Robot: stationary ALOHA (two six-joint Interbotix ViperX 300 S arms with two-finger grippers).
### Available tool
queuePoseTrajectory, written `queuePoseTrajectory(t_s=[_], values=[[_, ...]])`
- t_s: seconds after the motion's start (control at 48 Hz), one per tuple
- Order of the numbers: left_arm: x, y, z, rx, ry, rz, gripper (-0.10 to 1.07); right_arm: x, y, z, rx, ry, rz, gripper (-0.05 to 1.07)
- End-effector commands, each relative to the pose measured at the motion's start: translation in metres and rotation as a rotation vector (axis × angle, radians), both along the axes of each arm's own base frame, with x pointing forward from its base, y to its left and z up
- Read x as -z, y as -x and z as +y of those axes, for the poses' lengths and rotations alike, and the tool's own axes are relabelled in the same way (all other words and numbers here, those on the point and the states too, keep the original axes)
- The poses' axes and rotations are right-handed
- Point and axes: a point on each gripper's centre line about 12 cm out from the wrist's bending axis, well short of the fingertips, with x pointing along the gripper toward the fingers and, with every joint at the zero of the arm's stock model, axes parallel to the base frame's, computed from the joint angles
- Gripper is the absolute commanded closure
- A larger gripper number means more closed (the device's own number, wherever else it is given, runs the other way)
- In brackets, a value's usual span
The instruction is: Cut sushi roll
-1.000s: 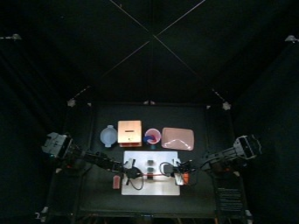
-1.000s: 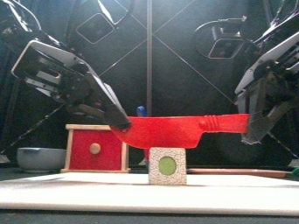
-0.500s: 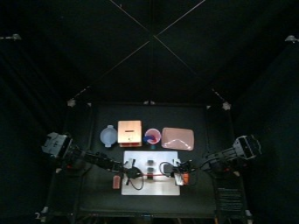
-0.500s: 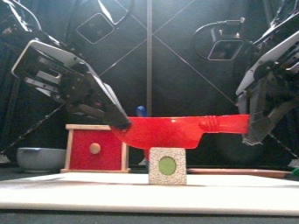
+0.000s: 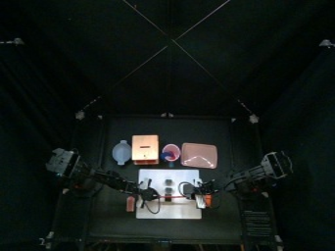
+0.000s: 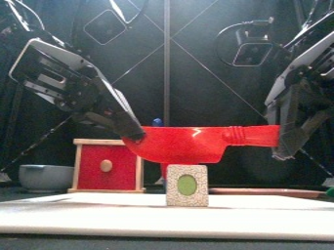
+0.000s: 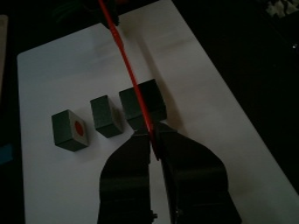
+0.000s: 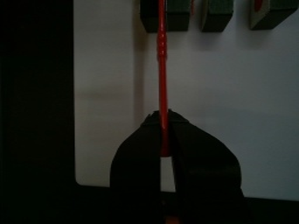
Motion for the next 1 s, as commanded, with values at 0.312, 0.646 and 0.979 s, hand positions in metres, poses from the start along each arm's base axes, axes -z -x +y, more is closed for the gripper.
queuePoseTrajectory(t_s=[0.312, 0.646, 0.979], values=[[0.018, 0.012, -0.004, 0.028, -0.024, 0.073, 0.59, 0.010, 0.008, 0.005, -0.025, 0.014, 0.051, 0.71], [0.019, 0.011, -0.005, 0.028, -0.025, 0.076, 0.59, 0.007, 0.006, 0.004, -0.033, 0.023, 0.044, 0.71], [0.014, 0.012, -0.003, 0.027, -0.024, 0.062, 0.59, 0.001, 0.005, 0.000, -0.047, 0.043, 0.027, 0.71]])
